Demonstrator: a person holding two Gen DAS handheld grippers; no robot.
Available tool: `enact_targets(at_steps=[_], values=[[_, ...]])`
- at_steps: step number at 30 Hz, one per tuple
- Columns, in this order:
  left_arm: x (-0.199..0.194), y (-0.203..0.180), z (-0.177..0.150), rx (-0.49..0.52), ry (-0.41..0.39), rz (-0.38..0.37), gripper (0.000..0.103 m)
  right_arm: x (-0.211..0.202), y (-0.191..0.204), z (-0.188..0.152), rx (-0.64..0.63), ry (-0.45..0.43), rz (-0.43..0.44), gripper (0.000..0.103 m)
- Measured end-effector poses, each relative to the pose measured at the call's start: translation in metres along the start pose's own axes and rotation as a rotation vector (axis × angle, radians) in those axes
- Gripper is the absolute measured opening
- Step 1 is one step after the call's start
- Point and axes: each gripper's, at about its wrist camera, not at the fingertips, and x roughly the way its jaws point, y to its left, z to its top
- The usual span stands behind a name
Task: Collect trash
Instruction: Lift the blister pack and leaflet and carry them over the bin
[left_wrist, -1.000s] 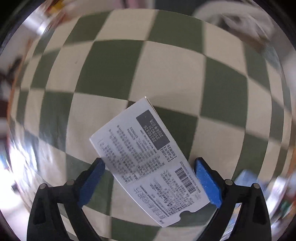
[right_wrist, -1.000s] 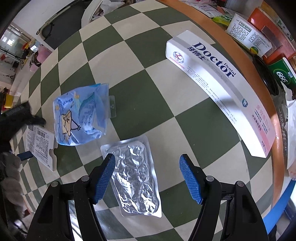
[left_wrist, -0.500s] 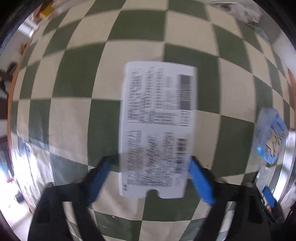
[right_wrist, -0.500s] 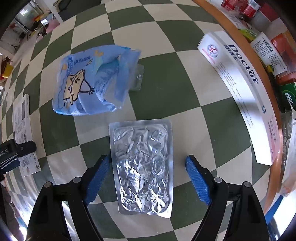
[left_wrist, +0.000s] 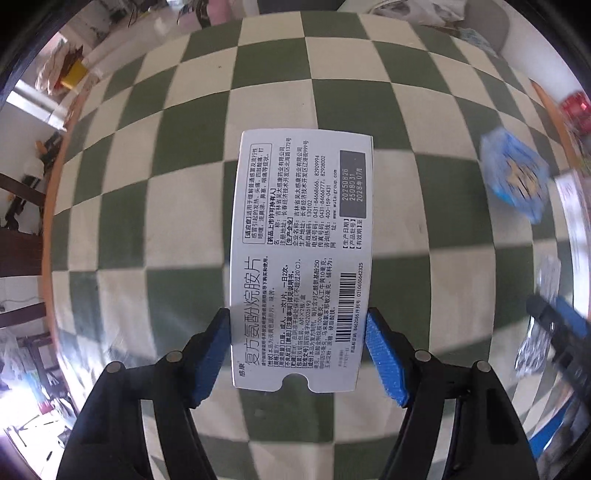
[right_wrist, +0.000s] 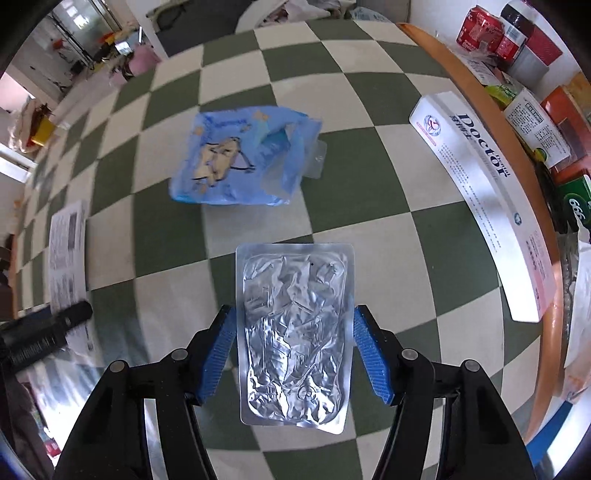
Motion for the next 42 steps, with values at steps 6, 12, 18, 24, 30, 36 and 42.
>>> enact_targets(at_steps=[6, 12, 18, 24, 30, 36, 42], values=[[-0.021, 0.011, -0.031, -0.002, -0.051, -0.011, 0.069, -0.029, 0.004, -0.035, -0.031, -0.019, 0.042, 0.066], [-0.043, 0.053, -0.095, -0.007, -0.106, -0.039, 0.069, -0.055, 0.029, -0.089, -0.062, -0.038, 0.066, 0.066], [-0.092, 0.128, -0.176, -0.015, -0.161, -0.097, 0.069, -0.090, 0.055, -0.161, -0.058, -0.090, 0.094, 0.066], [-0.091, 0.182, -0.274, -0.011, -0.159, -0.193, 0.069, -0.115, 0.086, -0.270, -0.024, -0.126, 0.121, 0.066], [-0.057, 0.229, -0.371, -0.042, -0.023, -0.316, 0.069, -0.107, 0.101, -0.393, 0.042, -0.044, 0.178, 0.066], [0.019, 0.246, -0.433, -0.122, 0.125, -0.379, 0.069, -0.045, 0.097, -0.493, 0.117, 0.125, 0.216, 0.066], [0.140, 0.227, -0.440, -0.168, 0.225, -0.414, 0.069, 0.059, 0.083, -0.544, 0.173, 0.237, 0.241, 0.066]])
